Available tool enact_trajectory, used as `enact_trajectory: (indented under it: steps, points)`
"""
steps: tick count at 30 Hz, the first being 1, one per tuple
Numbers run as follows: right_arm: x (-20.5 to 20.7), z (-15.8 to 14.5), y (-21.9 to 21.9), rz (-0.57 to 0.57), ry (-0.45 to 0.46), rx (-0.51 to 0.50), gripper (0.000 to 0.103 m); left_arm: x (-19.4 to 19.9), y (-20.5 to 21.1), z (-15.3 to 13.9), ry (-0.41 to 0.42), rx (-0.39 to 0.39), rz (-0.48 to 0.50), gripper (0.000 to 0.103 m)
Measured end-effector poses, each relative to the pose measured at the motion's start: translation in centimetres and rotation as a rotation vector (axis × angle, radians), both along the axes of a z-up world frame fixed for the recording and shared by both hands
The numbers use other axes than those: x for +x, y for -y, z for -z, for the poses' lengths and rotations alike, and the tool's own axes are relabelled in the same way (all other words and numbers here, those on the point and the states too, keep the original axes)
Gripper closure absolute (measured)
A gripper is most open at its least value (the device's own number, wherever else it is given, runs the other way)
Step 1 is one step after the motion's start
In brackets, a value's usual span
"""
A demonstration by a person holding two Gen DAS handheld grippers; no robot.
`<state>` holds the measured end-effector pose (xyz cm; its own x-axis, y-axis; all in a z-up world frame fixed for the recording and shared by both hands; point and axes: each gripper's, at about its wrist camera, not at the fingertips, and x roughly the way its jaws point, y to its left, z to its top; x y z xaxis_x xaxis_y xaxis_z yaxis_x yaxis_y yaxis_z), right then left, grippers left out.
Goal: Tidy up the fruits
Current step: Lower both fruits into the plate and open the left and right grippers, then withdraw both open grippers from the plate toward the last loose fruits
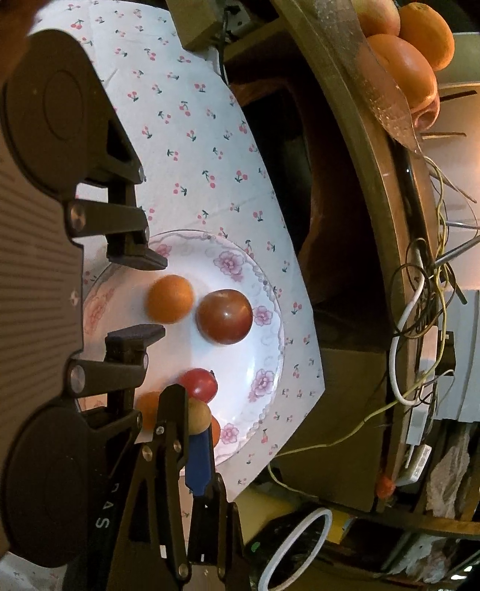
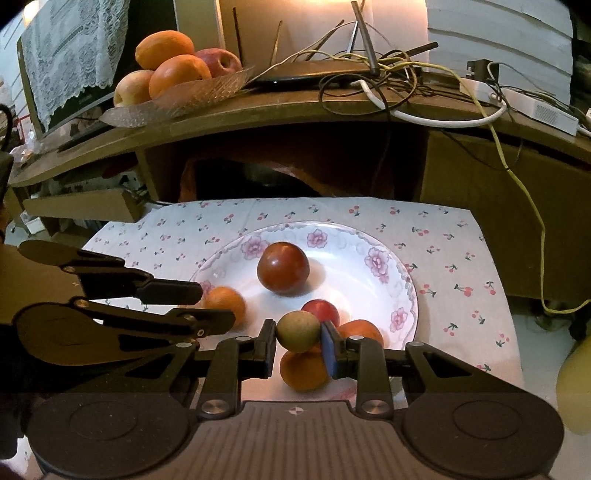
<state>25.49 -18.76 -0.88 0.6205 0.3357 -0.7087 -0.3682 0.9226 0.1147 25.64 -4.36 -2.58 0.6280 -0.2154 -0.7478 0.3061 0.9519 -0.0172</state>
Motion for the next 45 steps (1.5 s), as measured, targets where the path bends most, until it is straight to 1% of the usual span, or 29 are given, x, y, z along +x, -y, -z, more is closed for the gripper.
enact_trajectory:
  steps: [4, 12, 18, 22, 33, 37, 39, 45]
  points:
    - [0.0, -0.1, 0.0, 0.002, 0.011, -0.002, 0.072, -0.1, 0.0, -0.3, 0.006, -0.003, 0.003, 0.065]
    - [-0.2, -1.1, 0.9, 0.029, 0.044, 0.038, 0.068, -0.6, 0.0, -1.6, 0.037, -0.027, 0.020, 0.057]
    - [-0.3, -2.2, 2.1, 0.070, 0.072, 0.073, 0.067, -1.1, -0.2, -2.2, 0.054, -0.032, 0.025, 0.056]
    - [-0.4, -2.2, 2.7, 0.085, 0.061, 0.088, 0.067, -1.5, -0.7, -2.5, 0.060, -0.031, 0.024, 0.056]
    - [-3.0, -1.9, 2.1, -0.008, 0.010, 0.069, 0.066, -3.8, -2.3, -2.3, 0.032, 0.004, 0.068, 0.055]
    - [-4.3, -1.8, 1.2, -0.071, -0.017, 0.068, 0.065, -4.7, -3.1, -1.9, -0.001, -0.002, 0.094, 0.055]
    - [-4.8, -1.5, 0.3, -0.119, -0.035, 0.065, 0.065, -5.2, -3.5, -1.6, -0.009, 0.014, 0.101, 0.055]
    - [-6.0, 0.0, -2.9, -0.247, -0.081, 0.027, 0.065, -5.6, -5.2, -1.2, -0.030, 0.011, 0.088, 0.055]
